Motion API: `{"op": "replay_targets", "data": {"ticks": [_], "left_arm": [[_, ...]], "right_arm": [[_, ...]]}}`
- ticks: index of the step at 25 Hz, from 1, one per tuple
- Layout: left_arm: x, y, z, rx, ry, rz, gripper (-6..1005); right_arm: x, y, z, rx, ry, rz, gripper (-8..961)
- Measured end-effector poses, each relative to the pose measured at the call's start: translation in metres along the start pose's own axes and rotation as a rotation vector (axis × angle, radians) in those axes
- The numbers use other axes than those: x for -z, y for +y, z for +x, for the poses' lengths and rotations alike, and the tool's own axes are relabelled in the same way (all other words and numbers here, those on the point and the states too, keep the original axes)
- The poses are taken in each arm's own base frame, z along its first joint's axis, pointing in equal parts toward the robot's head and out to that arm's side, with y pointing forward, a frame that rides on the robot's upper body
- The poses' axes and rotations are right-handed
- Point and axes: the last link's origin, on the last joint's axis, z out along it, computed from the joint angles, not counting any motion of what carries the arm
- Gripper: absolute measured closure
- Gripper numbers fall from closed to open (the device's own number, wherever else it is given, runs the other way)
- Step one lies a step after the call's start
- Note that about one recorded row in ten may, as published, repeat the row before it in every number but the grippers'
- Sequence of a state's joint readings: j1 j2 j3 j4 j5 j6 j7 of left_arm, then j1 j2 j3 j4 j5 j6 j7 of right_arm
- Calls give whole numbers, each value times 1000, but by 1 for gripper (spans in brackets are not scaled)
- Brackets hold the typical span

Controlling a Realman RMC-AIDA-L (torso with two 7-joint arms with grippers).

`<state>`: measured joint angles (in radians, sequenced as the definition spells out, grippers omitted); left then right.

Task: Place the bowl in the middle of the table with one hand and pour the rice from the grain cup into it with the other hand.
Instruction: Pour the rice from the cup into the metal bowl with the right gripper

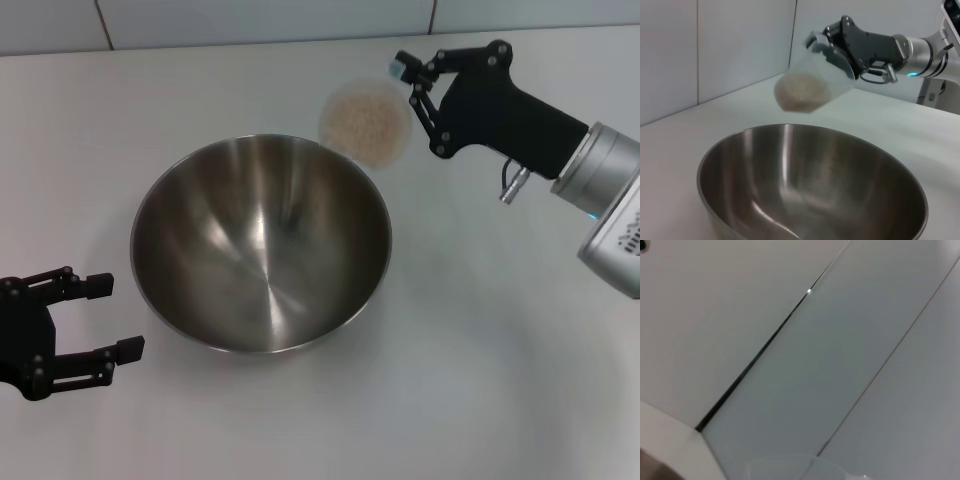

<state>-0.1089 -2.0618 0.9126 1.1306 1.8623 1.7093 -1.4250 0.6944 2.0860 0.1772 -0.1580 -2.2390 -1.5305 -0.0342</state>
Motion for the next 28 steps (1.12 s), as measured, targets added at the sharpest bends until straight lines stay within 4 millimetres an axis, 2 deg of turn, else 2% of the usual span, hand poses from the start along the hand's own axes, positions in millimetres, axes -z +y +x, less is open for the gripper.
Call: {"op": "replay_targets", "data": {"ticks": [4,11,14,17,19,28], "left_arm": [[0,0,0,0,0,1,187],[0,0,0,0,0,2,187],[0,-1,1,-3,0,2,187],[0,-1,1,-4,0,3,187],[0,-1,1,-4,0,3,187],[0,-2,3,-12,-2,4,187]], "right_arm": [[-10,6,-5,146,-19,73,937],[-22,16,-9,313,-14,80,937],[-31,27,-13,480,-10,87,936],[-35,32,-17,557,-13,105,936],[-37,36,-22,653,-20,122,936],[-34,43,-28,840,-24,147,935]]}}
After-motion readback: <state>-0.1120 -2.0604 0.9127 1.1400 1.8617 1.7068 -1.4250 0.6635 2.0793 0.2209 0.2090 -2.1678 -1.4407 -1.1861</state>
